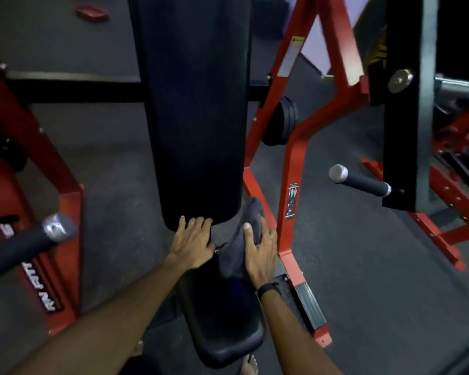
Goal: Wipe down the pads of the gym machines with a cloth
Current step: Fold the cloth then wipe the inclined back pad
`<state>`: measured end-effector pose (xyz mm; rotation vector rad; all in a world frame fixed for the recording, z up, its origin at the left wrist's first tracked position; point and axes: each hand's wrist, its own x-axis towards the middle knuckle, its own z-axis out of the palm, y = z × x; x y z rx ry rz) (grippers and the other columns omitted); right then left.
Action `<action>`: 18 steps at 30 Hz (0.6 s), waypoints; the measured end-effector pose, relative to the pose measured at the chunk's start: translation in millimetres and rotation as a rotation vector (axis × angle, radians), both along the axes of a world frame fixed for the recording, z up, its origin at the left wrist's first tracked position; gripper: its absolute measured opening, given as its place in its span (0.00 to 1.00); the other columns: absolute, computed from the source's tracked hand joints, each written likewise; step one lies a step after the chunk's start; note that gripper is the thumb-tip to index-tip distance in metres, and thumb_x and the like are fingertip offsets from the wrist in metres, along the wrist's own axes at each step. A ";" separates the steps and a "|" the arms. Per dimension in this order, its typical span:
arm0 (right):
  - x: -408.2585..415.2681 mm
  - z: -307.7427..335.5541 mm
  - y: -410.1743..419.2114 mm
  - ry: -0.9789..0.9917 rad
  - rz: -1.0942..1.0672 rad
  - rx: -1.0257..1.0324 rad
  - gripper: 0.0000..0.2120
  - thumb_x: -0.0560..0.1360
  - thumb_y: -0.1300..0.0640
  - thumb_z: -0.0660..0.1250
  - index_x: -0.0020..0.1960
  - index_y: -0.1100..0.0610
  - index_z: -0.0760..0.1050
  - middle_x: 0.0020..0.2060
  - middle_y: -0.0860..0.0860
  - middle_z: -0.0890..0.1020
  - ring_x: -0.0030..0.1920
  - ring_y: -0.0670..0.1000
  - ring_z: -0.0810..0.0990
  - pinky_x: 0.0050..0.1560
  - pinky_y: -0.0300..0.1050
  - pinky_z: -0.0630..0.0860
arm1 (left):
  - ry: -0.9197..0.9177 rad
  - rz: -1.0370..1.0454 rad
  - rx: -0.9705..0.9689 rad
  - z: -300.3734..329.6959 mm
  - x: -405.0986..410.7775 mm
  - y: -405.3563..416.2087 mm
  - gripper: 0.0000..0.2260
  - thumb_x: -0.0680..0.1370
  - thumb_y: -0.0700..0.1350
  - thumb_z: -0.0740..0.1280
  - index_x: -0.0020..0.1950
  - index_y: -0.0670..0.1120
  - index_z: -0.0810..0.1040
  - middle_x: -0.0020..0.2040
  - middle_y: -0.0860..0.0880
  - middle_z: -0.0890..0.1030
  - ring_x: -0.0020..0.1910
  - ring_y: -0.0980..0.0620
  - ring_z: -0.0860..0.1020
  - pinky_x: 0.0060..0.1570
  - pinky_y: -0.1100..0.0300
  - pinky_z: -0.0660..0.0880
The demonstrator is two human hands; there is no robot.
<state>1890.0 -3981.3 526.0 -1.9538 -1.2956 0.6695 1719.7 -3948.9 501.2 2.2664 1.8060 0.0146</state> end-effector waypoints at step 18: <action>83.4 -147.5 -70.4 -0.688 0.742 -0.514 0.35 0.78 0.30 0.55 0.80 0.44 0.56 0.71 0.61 0.65 0.67 0.66 0.68 0.62 0.66 0.70 | -0.257 1.036 -0.260 -143.5 95.5 -171.3 0.21 0.80 0.52 0.64 0.70 0.43 0.73 0.65 0.39 0.76 0.63 0.35 0.76 0.65 0.39 0.69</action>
